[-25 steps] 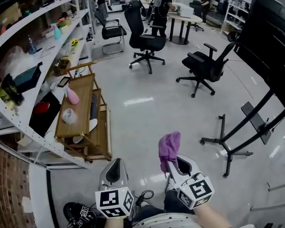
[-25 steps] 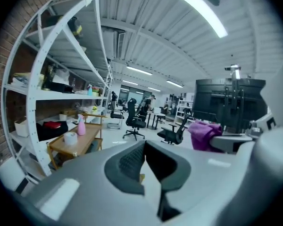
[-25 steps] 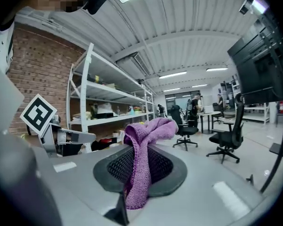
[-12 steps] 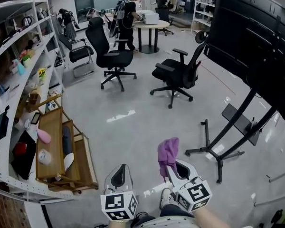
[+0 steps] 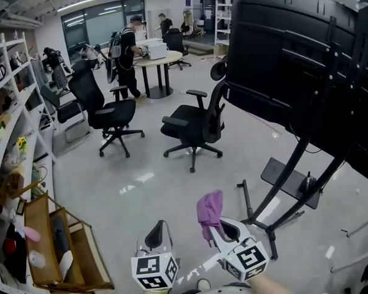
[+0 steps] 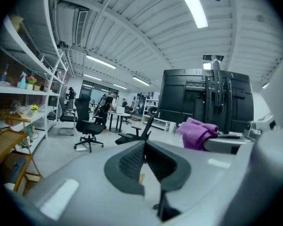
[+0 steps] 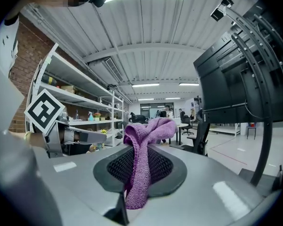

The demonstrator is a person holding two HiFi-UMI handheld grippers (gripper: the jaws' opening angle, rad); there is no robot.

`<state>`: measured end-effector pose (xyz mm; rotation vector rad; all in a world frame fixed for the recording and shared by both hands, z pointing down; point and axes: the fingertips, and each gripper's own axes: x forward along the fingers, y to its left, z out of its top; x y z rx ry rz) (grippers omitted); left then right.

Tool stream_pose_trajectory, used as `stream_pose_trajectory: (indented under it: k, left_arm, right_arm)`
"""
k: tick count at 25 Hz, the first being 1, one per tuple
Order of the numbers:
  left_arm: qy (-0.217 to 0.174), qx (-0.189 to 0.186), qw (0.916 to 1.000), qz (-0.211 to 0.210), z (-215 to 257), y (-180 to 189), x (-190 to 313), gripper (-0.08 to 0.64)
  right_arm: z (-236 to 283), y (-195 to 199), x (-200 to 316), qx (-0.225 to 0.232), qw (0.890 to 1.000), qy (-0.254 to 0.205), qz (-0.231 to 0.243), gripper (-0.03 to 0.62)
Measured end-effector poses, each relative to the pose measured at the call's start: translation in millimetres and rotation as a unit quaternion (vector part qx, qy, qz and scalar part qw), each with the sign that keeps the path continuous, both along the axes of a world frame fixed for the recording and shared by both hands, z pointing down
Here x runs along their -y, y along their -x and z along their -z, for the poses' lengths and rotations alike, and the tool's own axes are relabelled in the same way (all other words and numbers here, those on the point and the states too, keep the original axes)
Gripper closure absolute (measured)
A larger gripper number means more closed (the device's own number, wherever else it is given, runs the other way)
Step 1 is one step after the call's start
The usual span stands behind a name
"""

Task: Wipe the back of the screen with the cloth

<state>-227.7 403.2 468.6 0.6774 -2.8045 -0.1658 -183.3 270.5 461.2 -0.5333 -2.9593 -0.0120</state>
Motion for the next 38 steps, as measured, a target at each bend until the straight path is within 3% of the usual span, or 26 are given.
stream_pose_trajectory:
  k: [11, 22, 27, 35, 38]
  left_arm:
    - [0.009, 0.014, 0.9871, -0.159, 21, 101, 181, 0.552]
    - [0.005, 0.038, 0.9617, -0.271, 53, 267, 336, 0.552]
    - [0.019, 0.063, 0.9385, -0.339, 80, 318, 402, 0.552]
    - [0.013, 0.087, 0.9127, -0.399, 113, 367, 469, 0.552]
    - [0.016, 0.094, 0.9045, -0.416, 115, 376, 482, 0.552]
  right_arm:
    - [22, 87, 161, 0.021, 0.991, -0.024, -0.132, 0.540]
    - [67, 216, 302, 0.066, 0.956, -0.040, -0.282, 0.540]
    - [110, 251, 374, 0.101, 0.921, -0.091, -0.364, 0.540]
    - [170, 271, 484, 0.127, 0.836, -0.162, -0.508, 0.540]
    - [173, 284, 496, 0.124, 0.825, -0.165, -0.525, 0.540]
